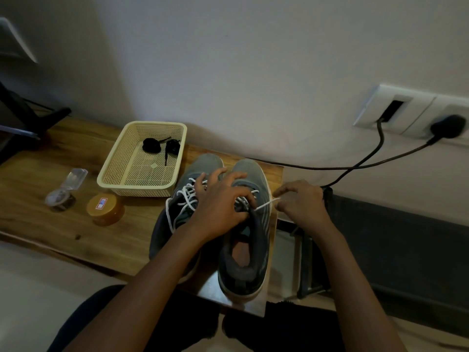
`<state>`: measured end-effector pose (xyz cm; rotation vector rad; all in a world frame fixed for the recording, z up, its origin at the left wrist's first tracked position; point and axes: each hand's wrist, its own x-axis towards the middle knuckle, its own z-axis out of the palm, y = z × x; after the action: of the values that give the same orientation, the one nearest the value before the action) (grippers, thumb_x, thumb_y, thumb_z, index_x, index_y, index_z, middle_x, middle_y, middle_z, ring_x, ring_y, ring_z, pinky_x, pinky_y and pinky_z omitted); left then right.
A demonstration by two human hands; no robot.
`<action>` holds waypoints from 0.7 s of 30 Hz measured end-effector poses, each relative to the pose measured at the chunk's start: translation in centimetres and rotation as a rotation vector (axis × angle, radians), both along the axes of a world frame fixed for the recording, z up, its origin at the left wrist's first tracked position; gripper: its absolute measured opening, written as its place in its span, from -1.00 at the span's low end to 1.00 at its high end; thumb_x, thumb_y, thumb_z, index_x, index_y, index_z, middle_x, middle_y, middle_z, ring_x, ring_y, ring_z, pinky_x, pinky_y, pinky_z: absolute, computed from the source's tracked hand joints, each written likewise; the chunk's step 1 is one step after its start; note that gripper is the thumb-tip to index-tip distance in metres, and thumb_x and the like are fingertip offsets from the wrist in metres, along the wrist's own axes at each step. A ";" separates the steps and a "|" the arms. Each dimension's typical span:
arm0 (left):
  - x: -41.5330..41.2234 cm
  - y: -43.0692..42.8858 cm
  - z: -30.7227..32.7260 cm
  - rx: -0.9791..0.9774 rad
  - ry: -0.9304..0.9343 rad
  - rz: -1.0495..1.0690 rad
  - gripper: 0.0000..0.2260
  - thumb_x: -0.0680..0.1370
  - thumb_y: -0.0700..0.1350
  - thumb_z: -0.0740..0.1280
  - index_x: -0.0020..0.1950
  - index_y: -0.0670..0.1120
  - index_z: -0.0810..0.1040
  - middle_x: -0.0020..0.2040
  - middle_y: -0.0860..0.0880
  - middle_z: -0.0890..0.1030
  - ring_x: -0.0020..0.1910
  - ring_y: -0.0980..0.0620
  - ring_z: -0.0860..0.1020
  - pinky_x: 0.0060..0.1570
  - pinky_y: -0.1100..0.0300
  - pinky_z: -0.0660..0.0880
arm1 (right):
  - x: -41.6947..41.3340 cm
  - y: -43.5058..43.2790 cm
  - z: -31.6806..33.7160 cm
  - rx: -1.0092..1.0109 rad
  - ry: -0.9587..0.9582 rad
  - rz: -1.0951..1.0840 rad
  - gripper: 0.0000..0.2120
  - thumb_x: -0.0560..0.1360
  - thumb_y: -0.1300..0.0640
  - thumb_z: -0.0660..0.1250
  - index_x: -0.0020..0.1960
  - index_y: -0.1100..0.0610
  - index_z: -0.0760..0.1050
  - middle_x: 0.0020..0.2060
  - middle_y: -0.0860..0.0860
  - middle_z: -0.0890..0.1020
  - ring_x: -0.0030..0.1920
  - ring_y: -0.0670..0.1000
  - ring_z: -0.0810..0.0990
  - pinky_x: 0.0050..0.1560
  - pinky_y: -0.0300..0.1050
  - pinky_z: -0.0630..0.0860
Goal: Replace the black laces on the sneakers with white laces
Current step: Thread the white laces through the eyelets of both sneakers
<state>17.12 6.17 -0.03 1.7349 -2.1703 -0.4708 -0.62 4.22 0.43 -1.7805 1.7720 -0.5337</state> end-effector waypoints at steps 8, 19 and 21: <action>-0.2 0.0 -0.3 -0.021 -0.001 0.023 -0.86 0.42 0.00 0.44 -0.07 0.19 0.58 0.44 0.21 0.28 0.49 0.04 0.00 0.41 -0.06 -0.16 | 1.4 0.6 0.0 0.022 0.083 0.164 -0.84 0.44 0.03 0.43 -0.26 -0.12 0.47 0.18 -0.10 0.48 0.30 0.03 0.18 0.09 -0.13 0.12; 0.1 -0.3 -0.6 -0.044 -0.006 0.048 -0.69 0.43 0.05 0.41 0.15 0.24 0.51 0.45 0.19 0.28 0.48 0.05 0.02 0.39 -0.04 -0.15 | 0.3 0.2 0.1 -0.058 0.070 0.043 -0.89 0.45 0.12 0.40 -0.04 -0.05 0.55 0.23 -0.09 0.45 0.30 0.06 0.19 0.14 -0.08 0.16; 0.2 -0.3 -0.5 -0.022 -0.051 0.075 -0.58 0.44 0.09 0.39 0.28 0.26 0.42 0.46 0.17 0.26 0.49 0.02 0.02 0.40 -0.08 -0.15 | 0.9 0.4 0.2 -0.035 0.110 0.138 -0.86 0.44 0.07 0.41 -0.02 -0.10 0.57 0.26 -0.12 0.41 0.32 0.04 0.16 0.12 -0.09 0.12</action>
<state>17.31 5.82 -0.57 1.8282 -2.1275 -0.3872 0.26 4.63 0.64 -1.9737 1.7046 -0.4202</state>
